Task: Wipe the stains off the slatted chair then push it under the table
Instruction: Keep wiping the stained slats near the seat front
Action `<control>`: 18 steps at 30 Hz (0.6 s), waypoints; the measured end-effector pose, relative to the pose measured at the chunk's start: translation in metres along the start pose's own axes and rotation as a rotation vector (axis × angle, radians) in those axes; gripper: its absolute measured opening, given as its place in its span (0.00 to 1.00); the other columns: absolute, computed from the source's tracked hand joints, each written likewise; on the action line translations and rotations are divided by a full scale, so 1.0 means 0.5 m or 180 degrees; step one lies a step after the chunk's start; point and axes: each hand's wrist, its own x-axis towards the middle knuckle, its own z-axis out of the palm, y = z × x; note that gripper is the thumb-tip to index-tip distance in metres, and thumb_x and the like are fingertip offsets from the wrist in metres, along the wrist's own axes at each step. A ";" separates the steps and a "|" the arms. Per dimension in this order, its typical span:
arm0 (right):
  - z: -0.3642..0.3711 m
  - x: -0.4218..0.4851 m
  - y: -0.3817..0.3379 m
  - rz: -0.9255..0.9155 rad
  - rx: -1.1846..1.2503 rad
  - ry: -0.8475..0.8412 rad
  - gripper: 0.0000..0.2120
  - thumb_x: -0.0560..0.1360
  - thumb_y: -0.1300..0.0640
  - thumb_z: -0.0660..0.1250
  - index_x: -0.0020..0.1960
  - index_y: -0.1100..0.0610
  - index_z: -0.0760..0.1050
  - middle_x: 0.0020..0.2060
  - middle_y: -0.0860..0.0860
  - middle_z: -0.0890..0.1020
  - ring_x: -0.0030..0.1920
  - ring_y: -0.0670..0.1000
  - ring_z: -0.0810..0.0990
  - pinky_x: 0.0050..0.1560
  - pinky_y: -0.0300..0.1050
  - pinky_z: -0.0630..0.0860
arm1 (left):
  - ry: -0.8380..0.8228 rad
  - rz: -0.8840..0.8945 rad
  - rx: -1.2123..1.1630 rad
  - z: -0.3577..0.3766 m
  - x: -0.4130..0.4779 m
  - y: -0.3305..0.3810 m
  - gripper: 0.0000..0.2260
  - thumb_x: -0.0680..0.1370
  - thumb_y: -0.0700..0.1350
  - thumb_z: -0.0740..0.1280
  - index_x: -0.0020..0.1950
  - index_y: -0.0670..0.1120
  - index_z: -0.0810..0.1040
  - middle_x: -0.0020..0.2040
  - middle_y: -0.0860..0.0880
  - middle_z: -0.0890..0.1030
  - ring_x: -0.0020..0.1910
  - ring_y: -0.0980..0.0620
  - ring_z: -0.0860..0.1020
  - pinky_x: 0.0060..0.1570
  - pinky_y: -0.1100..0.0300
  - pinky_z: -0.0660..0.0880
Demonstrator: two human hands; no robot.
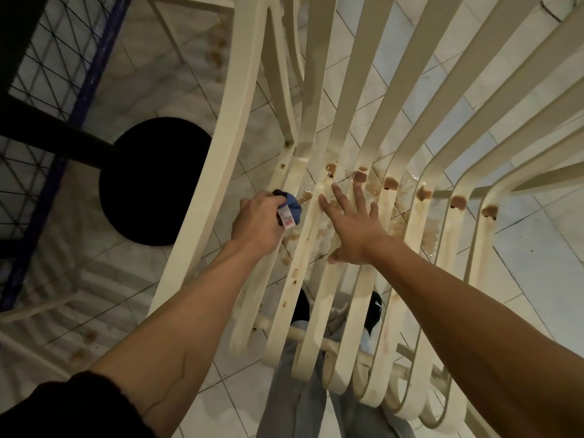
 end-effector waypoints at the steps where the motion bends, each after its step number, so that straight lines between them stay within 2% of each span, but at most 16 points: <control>1: 0.000 -0.001 0.000 -0.0002 0.0002 -0.0009 0.58 0.69 0.46 0.76 0.79 0.50 0.34 0.76 0.52 0.30 0.74 0.64 0.27 0.72 0.70 0.42 | -0.0033 -0.0006 0.0008 0.004 -0.013 -0.004 0.11 0.73 0.40 0.70 0.54 0.49 0.79 0.55 0.47 0.77 0.51 0.41 0.75 0.44 0.47 0.78; 4: 0.000 -0.004 -0.001 -0.0014 0.0010 -0.0023 0.58 0.69 0.46 0.76 0.79 0.50 0.34 0.76 0.52 0.29 0.73 0.64 0.26 0.73 0.70 0.42 | -0.0056 -0.0004 -0.0029 0.015 -0.068 -0.021 0.12 0.74 0.39 0.68 0.57 0.49 0.79 0.56 0.48 0.77 0.52 0.42 0.75 0.49 0.47 0.77; 7: 0.002 -0.003 -0.002 -0.0037 0.0048 -0.0007 0.58 0.69 0.47 0.76 0.79 0.51 0.33 0.75 0.50 0.27 0.73 0.64 0.26 0.73 0.71 0.42 | -0.0125 -0.0017 -0.0053 0.020 -0.097 -0.033 0.10 0.74 0.39 0.67 0.54 0.49 0.80 0.55 0.47 0.77 0.52 0.42 0.76 0.52 0.48 0.75; 10: 0.003 -0.003 -0.001 -0.0091 0.0052 0.0012 0.58 0.69 0.47 0.76 0.79 0.52 0.33 0.75 0.49 0.27 0.73 0.65 0.26 0.73 0.72 0.44 | -0.0111 -0.0012 -0.0155 0.009 -0.068 -0.025 0.08 0.74 0.40 0.68 0.52 0.50 0.80 0.53 0.46 0.78 0.51 0.41 0.76 0.51 0.47 0.76; 14: 0.003 -0.004 0.003 -0.0136 -0.0004 0.0024 0.58 0.70 0.46 0.75 0.79 0.53 0.33 0.76 0.49 0.29 0.73 0.64 0.26 0.73 0.72 0.45 | -0.0081 -0.0044 -0.0128 0.002 -0.015 -0.007 0.10 0.75 0.43 0.69 0.55 0.50 0.79 0.56 0.47 0.77 0.54 0.40 0.75 0.50 0.46 0.77; 18: 0.003 -0.004 0.004 -0.0120 -0.0007 -0.0007 0.58 0.70 0.47 0.75 0.79 0.52 0.33 0.76 0.49 0.30 0.73 0.64 0.26 0.72 0.71 0.44 | -0.0135 0.0021 -0.0130 -0.001 -0.028 -0.008 0.07 0.76 0.41 0.67 0.53 0.46 0.79 0.55 0.44 0.77 0.52 0.39 0.76 0.52 0.47 0.75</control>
